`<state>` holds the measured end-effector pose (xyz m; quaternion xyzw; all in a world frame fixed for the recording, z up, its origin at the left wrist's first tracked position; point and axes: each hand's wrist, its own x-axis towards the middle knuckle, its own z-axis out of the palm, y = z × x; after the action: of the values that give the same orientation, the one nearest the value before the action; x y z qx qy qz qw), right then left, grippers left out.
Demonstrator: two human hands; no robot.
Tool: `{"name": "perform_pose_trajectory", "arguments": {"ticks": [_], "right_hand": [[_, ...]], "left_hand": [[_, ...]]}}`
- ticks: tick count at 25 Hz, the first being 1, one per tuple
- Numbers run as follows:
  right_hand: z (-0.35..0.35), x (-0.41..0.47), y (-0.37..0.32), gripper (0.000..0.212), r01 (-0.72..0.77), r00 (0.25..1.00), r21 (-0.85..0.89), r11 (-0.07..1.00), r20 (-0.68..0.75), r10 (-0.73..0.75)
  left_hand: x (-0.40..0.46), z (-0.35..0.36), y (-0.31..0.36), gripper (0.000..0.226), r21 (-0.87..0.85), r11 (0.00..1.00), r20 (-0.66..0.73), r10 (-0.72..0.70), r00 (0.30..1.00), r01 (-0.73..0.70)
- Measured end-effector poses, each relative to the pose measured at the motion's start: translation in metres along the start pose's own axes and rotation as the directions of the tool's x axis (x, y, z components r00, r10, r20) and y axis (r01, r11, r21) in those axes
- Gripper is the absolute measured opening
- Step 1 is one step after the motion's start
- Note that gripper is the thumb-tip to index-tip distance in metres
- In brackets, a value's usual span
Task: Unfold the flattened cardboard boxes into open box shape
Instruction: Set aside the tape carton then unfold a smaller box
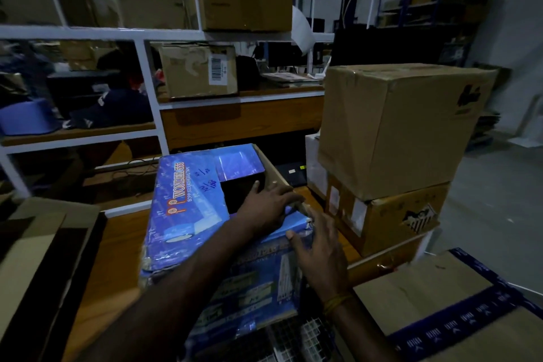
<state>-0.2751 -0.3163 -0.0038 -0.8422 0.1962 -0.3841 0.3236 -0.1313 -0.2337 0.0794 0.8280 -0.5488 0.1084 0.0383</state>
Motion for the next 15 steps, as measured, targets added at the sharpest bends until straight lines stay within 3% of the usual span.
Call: {"name": "perform_pose_trajectory", "arguments": {"ticks": [3,6,10,15], "right_hand": [[0.009,0.001,-0.016,0.052,0.142,0.99,-0.137,0.98,0.039,-0.138],[0.018,0.0,-0.024,0.046,0.21,0.978,-0.206,0.956,0.032,-0.207],[0.023,0.003,-0.032,0.05,0.174,0.983,-0.184,0.967,0.092,-0.159],[0.028,0.011,-0.076,0.034,0.238,0.876,-0.105,0.966,0.452,-0.167]], "left_hand": [[-0.032,-0.006,0.005,0.049,0.034,0.97,-0.06,-0.238,0.969,0.241],[-0.082,-0.008,0.004,0.045,-0.077,0.917,-0.145,-0.398,0.906,0.391],[-0.149,-0.007,-0.004,0.039,-0.207,0.907,-0.332,-0.418,0.845,0.368],[-0.194,-0.006,-0.004,0.026,-0.165,0.942,-0.438,-0.336,0.834,0.294]]}}
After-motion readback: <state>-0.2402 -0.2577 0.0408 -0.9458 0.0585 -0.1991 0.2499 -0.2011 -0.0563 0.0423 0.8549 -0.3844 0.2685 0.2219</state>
